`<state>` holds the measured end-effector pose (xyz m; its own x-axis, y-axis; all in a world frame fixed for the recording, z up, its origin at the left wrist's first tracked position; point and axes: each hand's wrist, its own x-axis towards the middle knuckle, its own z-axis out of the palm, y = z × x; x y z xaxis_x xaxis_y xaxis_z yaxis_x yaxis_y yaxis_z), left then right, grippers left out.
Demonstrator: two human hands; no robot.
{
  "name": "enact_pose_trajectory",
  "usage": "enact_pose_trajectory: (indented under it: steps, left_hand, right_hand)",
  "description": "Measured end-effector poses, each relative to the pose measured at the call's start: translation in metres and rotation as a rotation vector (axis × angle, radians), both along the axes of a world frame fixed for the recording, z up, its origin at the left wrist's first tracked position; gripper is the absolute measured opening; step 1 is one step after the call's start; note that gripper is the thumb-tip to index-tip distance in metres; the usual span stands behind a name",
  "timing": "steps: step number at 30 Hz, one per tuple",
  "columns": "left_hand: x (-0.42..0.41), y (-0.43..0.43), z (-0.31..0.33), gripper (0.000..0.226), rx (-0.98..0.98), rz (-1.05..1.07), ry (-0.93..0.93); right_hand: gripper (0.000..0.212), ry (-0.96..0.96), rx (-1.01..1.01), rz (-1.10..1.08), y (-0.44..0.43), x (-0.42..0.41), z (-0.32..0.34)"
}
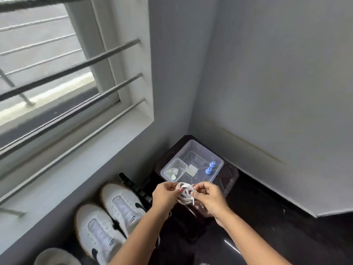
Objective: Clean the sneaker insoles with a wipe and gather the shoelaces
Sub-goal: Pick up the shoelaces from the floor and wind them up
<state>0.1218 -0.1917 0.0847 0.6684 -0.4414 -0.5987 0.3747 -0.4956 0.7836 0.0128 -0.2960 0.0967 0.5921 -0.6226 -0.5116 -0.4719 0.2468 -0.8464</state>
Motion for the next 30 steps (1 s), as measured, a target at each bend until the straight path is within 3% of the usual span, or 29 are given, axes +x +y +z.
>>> enact_pose_trajectory:
  steps: [5,11,14,24,30]
  left_hand:
    - [0.005,-0.05,-0.028,0.013,0.064,-0.031,-0.048]
    - [0.014,-0.101,-0.064,0.026,0.142,-0.072,-0.177]
    - [0.019,-0.126,-0.094,0.032,0.193,-0.112,-0.218]
    - [0.019,-0.165,-0.168,0.019,0.37,-0.237,-0.292]
    - [0.019,-0.176,-0.177,0.024,0.393,-0.248,-0.307]
  right_hand:
    - [0.014,0.088,-0.127,-0.023,-0.046,0.004,-0.03]
    - [0.028,0.174,-0.286,-0.005,-0.102,0.019,-0.075]
    - [0.023,0.221,-0.348,0.034,-0.125,0.031,-0.098]
    - [0.009,0.452,-0.595,0.488,-0.162,0.048,-0.169]
    - [0.019,0.601,-0.88,0.627,-0.154,0.061,-0.177]
